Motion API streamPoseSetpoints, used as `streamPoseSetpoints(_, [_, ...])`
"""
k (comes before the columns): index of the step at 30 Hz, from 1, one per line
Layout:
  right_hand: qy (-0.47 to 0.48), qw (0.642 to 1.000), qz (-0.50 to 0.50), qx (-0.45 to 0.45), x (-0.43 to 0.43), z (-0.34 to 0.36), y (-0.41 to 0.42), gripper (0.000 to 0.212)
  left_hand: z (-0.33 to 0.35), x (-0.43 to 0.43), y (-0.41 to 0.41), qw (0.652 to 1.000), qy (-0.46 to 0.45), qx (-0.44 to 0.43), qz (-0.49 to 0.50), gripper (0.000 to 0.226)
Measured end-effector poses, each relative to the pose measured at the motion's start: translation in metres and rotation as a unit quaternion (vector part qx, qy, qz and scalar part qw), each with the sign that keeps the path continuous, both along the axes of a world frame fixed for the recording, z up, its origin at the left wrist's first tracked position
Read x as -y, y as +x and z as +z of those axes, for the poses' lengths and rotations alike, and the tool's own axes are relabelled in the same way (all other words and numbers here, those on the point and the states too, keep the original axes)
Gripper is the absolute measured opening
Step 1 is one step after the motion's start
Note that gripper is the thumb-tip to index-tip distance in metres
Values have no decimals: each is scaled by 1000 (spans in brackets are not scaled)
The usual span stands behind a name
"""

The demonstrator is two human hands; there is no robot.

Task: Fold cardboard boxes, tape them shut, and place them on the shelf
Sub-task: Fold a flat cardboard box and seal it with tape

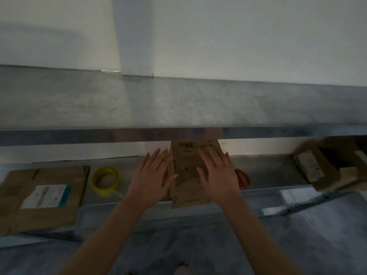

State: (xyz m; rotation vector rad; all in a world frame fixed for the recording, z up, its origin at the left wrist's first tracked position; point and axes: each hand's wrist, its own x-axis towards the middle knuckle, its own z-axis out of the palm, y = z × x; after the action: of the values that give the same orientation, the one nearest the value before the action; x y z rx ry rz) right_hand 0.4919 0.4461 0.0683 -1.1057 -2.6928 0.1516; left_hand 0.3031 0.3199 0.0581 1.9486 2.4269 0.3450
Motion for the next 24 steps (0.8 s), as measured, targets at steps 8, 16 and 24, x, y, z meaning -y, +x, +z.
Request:
streamPoseSetpoints(8, [-203,978,-25,-31,-63,-19,31,56,-15,-33,44,987,-19,78,138,83])
streamPoseSetpoints(16, [-385,906,-35,-176,-55,-41,33,55,-28,-37,68,804,100,554,191,67])
streamPoseSetpoints(24, [-511,834,11,-206,-70,-29,52,83,-18,-24,59,753,111,618,196,54])
